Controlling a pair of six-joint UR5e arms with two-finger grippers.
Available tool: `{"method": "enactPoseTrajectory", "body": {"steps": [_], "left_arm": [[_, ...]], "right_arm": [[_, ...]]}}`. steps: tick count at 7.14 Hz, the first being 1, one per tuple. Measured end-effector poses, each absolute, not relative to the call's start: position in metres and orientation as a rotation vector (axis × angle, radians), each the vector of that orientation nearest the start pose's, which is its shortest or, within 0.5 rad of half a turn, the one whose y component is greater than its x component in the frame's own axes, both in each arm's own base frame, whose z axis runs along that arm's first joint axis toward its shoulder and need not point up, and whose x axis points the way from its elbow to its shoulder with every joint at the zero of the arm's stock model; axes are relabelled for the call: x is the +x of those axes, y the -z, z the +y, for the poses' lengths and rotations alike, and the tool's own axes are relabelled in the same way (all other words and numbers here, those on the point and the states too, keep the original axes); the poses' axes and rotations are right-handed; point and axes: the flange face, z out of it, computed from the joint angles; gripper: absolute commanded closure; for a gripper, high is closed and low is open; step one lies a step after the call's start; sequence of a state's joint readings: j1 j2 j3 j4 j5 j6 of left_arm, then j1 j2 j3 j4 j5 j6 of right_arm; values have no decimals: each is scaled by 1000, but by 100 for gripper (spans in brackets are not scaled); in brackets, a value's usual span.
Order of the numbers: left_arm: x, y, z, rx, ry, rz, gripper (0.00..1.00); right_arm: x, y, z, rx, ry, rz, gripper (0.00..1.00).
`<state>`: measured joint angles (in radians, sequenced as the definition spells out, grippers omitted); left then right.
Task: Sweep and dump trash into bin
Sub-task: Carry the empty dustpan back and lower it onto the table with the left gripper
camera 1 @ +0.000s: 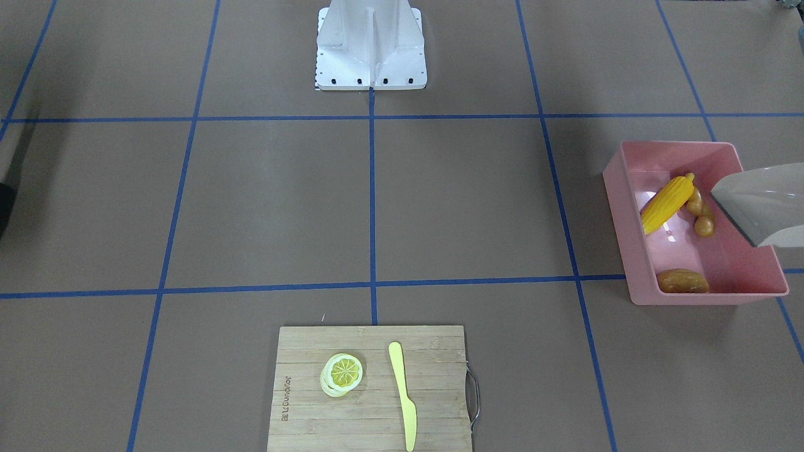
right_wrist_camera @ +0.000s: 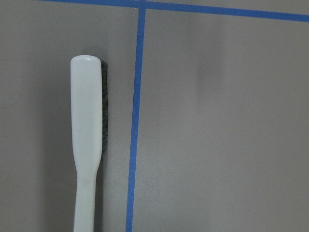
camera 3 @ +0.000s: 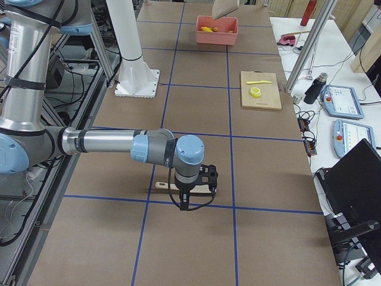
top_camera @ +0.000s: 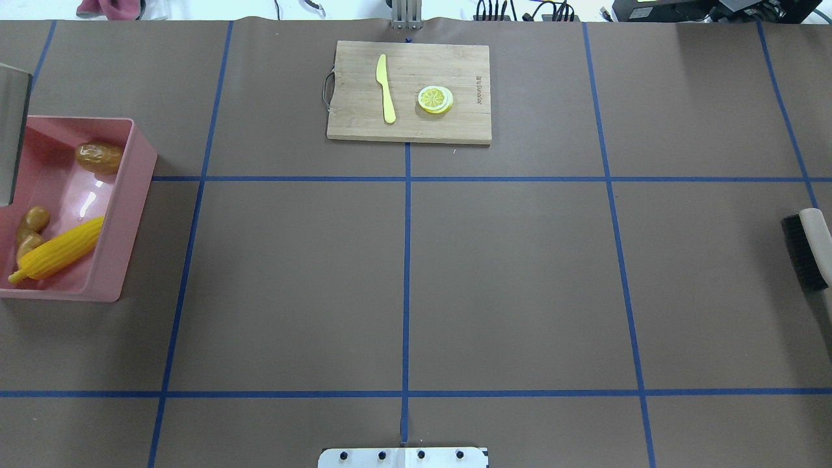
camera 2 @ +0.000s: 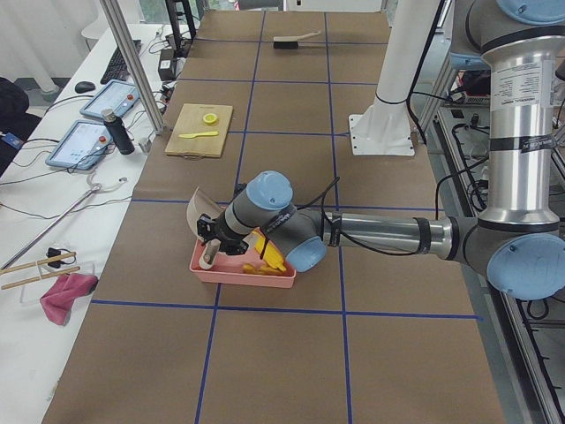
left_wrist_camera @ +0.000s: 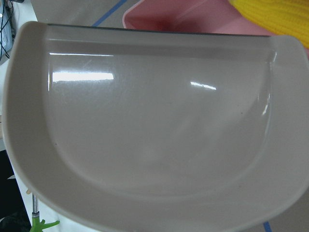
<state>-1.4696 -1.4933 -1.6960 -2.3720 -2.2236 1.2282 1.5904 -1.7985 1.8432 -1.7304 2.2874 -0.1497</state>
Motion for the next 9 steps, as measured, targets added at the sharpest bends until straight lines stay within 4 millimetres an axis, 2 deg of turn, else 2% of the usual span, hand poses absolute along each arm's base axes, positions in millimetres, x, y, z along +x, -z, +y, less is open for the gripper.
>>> {"method": "enactPoseTrajectory", "body": {"steps": [1, 3, 6, 9], "left_arm": [[-5, -535, -492, 1134, -1449, 152, 100], [56, -504, -499, 1145, -1391, 297, 100], [167, -452, -514, 1118, -1312, 500, 100], [289, -394, -510, 1011, -1302, 656, 100]], "right_arm": [[76, -646, -385, -51, 84, -719, 0], [76, -648, -386, -54, 84, -716, 0], [79, -647, -384, -53, 84, -679, 0], [80, -643, -389, -42, 89, -661, 0]]}}
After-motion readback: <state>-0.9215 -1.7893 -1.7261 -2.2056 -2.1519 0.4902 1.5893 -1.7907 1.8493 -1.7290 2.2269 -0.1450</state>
